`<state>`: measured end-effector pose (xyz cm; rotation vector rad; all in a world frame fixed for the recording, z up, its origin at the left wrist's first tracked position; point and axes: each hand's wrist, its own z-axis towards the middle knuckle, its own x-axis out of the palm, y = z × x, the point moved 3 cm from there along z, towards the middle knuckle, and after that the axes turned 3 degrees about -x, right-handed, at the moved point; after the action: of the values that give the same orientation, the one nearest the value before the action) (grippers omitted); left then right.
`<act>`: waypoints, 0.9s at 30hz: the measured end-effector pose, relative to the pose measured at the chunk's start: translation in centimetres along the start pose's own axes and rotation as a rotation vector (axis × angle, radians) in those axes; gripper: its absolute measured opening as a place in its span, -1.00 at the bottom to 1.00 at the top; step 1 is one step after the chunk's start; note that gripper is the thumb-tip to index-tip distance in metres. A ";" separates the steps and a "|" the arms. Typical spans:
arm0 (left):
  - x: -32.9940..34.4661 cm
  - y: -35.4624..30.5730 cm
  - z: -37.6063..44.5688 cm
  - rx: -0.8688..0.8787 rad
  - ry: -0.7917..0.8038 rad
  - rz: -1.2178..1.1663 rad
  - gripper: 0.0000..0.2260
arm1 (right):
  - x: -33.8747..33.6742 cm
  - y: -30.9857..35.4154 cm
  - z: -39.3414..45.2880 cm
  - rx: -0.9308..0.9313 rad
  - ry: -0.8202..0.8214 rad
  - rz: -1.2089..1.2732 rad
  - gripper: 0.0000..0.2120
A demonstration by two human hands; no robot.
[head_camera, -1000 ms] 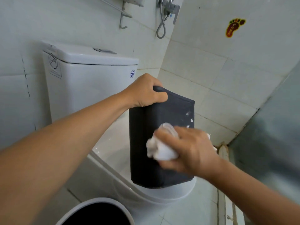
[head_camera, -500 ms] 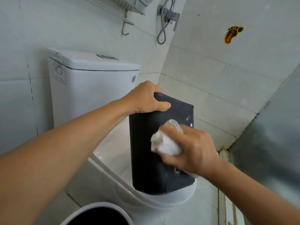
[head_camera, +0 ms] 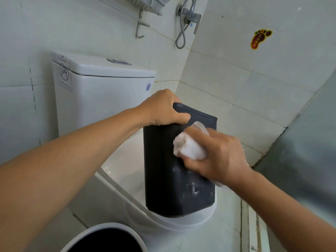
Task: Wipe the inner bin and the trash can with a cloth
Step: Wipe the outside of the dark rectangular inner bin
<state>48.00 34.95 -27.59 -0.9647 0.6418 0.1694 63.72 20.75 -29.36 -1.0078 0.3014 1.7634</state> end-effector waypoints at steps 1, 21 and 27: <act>0.0 -0.1 0.0 -0.002 -0.007 0.010 -0.59 | -0.1 -0.5 0.3 0.040 -0.026 0.004 -0.56; 0.2 -0.4 0.6 -0.068 -0.020 0.079 -0.59 | 0.5 2.5 -4.6 -0.250 0.199 0.076 -0.59; 0.5 -1.3 0.5 -0.005 -0.025 0.104 -0.53 | -0.9 0.3 0.2 -0.005 0.020 -0.021 -0.55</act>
<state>49.13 34.54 -26.70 -0.9327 0.6691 0.2750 63.49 20.20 -28.65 -1.0288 0.2977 1.7370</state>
